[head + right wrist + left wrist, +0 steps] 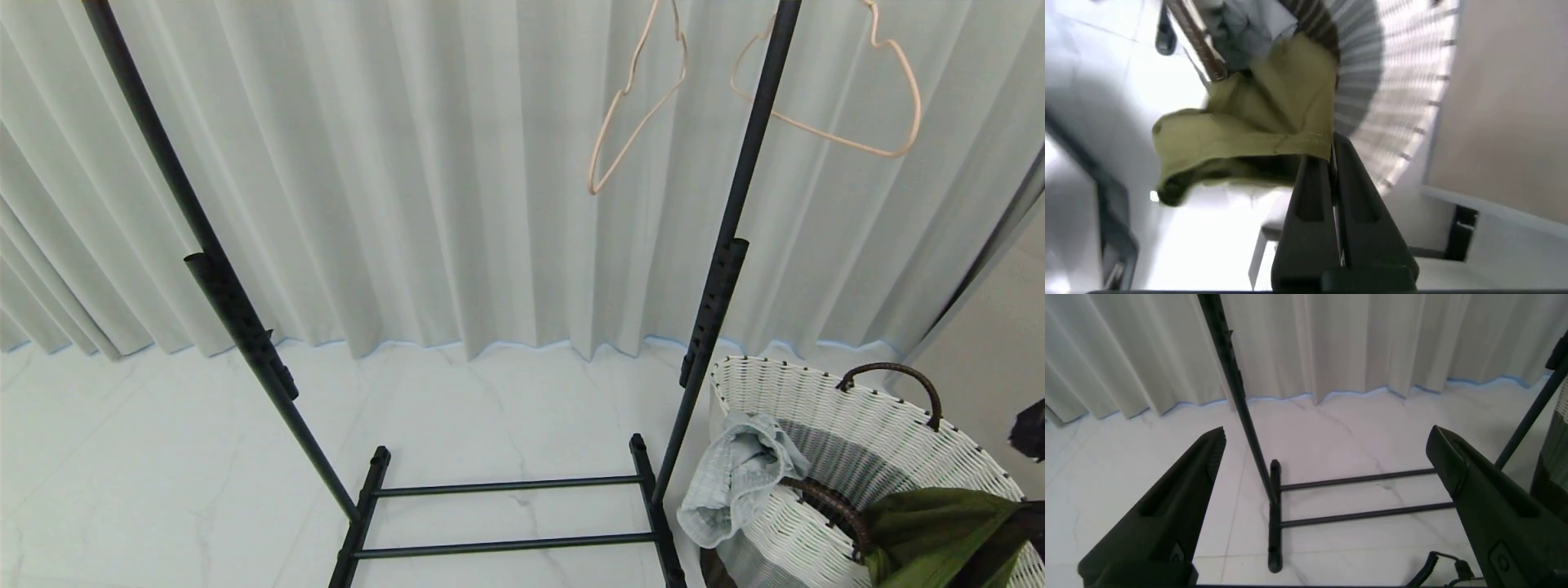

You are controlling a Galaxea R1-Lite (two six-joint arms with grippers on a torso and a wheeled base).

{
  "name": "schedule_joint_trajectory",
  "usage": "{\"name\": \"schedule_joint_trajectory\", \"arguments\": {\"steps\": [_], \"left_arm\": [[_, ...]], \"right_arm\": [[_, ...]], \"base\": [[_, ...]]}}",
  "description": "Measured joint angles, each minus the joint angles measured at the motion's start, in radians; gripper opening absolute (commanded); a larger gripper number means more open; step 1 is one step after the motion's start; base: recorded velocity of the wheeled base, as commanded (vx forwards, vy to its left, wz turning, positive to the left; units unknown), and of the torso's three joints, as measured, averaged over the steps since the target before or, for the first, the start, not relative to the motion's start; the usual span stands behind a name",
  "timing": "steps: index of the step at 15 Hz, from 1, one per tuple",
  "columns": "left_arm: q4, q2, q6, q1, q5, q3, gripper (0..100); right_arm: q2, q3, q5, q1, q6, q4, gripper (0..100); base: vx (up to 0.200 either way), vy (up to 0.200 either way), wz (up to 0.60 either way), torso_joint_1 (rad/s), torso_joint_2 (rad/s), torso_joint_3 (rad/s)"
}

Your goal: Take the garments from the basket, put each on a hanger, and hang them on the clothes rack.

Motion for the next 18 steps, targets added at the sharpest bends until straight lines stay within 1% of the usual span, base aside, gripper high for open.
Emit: {"name": "schedule_joint_trajectory", "arguments": {"steps": [1, 2, 4, 5, 7, 9, 15, 18], "left_arm": [[0.0, 0.0, 0.0, 0.0, 0.0, 0.0, 100], [0.0, 0.0, 0.0, 0.0, 0.0, 0.0, 100], [0.0, 0.0, 0.0, 0.0, 0.0, 0.0, 100], [0.0, 0.0, 0.0, 0.0, 0.0, 0.0, 100], [0.0, 0.0, 0.0, 0.0, 0.0, 0.0, 100], [0.0, 0.0, 0.0, 0.0, 0.0, 0.0, 100], [0.0, 0.0, 0.0, 0.0, 0.0, 0.0, 100], [0.0, 0.0, 0.0, 0.0, 0.0, 0.0, 100]], "right_arm": [[-0.064, -0.079, 0.0, 0.004, 0.0, 0.119, 0], [-0.129, -0.152, -0.001, 0.012, 0.0, 0.224, 0], [-0.236, -0.256, -0.031, 0.024, -0.028, 0.361, 0], [-0.273, -0.285, -0.044, 0.028, -0.042, 0.393, 0], [-0.345, -0.315, -0.054, 0.032, -0.058, 0.414, 0], [-0.389, -0.321, -0.054, 0.033, -0.064, 0.424, 0], [-0.45, -0.324, -0.054, 0.033, -0.066, 0.427, 0], [-0.454, -0.324, -0.054, 0.033, -0.082, 0.427, 0]], "base": [[0.0, 0.0, 0.0, 0.0, 0.0, 0.0], [-0.2, 0.0, 0.0, 0.002, 0.0, 0.007], [-0.2, 0.0, 0.0, 0.002, 0.0, 0.002], [-0.2, 0.0, 0.0, 0.002, 0.0, 0.007], [-0.2, 0.0, 0.0, -0.005, 0.0, 0.007], [-0.2, 0.0, 0.0, 0.002, 0.0, 0.005], [0.0, 0.0, 0.0, 0.0, 0.0, 0.0], [0.0, 0.2, 0.0, 0.002, 0.0, 0.001]]}}
